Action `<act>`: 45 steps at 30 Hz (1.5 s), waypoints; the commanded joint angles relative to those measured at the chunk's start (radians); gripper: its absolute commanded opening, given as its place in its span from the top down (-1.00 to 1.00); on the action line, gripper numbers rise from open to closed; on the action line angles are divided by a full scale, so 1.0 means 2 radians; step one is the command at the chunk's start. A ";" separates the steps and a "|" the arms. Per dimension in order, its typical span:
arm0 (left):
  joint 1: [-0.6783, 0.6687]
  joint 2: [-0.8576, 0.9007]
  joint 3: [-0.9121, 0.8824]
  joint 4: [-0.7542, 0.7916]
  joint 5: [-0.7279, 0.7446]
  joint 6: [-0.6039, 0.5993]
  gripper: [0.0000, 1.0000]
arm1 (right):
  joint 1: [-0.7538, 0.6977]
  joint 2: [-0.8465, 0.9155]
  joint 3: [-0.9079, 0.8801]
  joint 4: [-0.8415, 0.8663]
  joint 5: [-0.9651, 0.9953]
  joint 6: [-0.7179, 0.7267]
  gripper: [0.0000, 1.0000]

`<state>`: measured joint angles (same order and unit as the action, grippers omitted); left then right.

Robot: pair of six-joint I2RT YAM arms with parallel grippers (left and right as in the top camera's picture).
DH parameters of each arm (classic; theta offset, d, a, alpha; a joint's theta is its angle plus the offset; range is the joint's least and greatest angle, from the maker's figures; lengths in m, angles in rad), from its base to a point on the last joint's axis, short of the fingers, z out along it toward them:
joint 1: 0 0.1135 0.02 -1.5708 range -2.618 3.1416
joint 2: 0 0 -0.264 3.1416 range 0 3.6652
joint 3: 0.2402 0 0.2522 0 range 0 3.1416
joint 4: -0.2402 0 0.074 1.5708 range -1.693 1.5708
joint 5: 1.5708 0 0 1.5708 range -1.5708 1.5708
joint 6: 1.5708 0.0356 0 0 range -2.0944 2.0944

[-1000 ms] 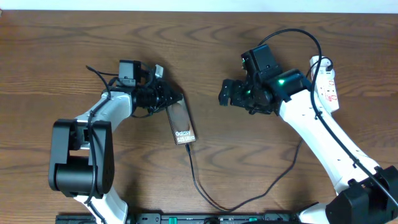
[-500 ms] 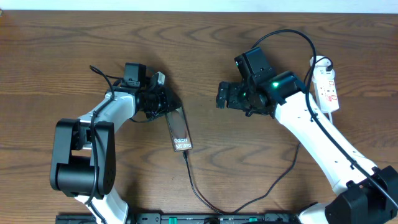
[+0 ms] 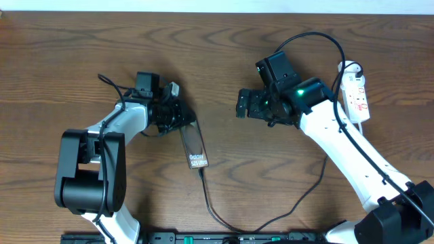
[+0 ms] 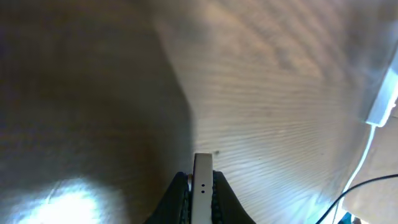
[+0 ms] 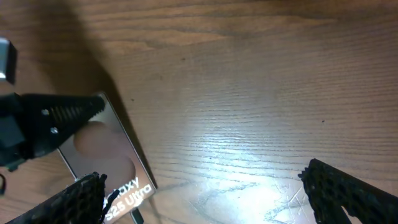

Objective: Plug charger to phone and switch on socket
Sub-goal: 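Lay the phone flat on the table with the left gripper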

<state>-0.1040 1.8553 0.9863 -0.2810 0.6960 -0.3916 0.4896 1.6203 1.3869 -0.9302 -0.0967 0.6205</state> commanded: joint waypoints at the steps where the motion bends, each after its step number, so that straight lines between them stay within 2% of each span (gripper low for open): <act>1: 0.000 -0.006 -0.009 -0.001 -0.005 0.003 0.85 | 0.002 -0.009 0.004 0.000 0.006 0.007 -0.99; 6: 0.000 -0.006 -0.009 -0.001 -0.005 0.003 0.85 | 0.002 -0.009 0.004 -0.001 0.006 0.007 -0.99; 15: 0.000 -0.006 -0.009 -0.002 -0.005 0.003 0.68 | 0.002 -0.009 0.004 -0.001 0.006 0.007 -0.98; 30: 0.000 -0.006 -0.009 -0.008 -0.005 0.003 0.66 | 0.002 -0.009 0.004 -0.001 0.006 0.007 -0.99; 35: 0.000 -0.006 -0.009 -0.009 -0.005 0.003 0.36 | 0.002 -0.009 0.004 -0.001 0.006 0.007 -0.99; 40: 0.000 -0.006 -0.009 -0.011 -0.005 0.003 0.33 | 0.002 -0.009 0.004 -0.001 0.006 0.007 -0.99; 45: 0.000 -0.006 -0.009 -0.020 -0.021 0.003 0.12 | 0.002 -0.009 0.004 -0.001 0.006 0.007 -0.98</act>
<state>-0.1040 1.8553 0.9726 -0.3027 0.6785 -0.3920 0.4896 1.6203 1.3869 -0.9306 -0.0963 0.6209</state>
